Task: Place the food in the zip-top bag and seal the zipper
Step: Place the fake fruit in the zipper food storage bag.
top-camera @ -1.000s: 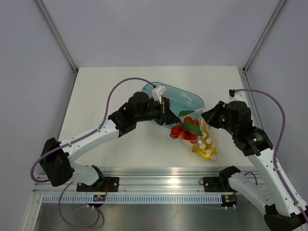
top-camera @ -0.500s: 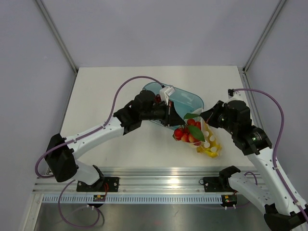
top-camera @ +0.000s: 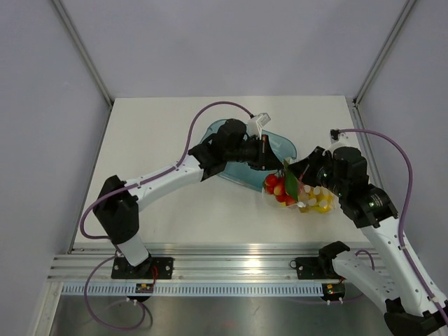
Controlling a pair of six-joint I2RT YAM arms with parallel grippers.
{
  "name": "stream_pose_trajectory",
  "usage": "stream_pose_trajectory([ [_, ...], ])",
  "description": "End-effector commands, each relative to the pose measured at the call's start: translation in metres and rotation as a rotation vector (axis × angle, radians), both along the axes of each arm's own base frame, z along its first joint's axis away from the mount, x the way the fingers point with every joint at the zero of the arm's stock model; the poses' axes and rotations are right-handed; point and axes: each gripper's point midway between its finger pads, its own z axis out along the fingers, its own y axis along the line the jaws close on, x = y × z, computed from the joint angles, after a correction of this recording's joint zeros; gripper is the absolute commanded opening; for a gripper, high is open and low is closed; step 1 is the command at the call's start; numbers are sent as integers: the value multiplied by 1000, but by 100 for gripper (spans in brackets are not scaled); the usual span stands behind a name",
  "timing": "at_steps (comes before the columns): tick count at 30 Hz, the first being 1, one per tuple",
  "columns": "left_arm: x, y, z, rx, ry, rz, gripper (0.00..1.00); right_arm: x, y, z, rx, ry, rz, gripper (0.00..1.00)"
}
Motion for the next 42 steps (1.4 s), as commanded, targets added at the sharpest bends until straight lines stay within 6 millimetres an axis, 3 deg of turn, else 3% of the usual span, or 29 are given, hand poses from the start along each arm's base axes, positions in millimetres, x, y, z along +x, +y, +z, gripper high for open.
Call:
stream_pose_trajectory([
  [1,15,-10,51,-144,-48,51,0,1,10,36,101,-110,32,0],
  [4,16,-10,55,-182,-51,60,0,2,12,37,125,-113,31,0],
  [10,22,-15,16,-194,-11,91,0,3,21,51,179,-134,59,0],
  [14,24,-21,3,-207,5,92,0,3,28,59,222,-144,89,0],
  [19,27,-19,16,-221,-2,106,0,3,28,60,229,-143,81,0],
  [27,62,25,47,-247,-53,304,0,1,25,64,250,-150,62,0],
  [33,77,47,46,-262,-44,428,0,6,24,58,277,-125,23,0],
  [42,67,46,34,-300,35,408,0,25,23,49,341,-120,-54,0],
])
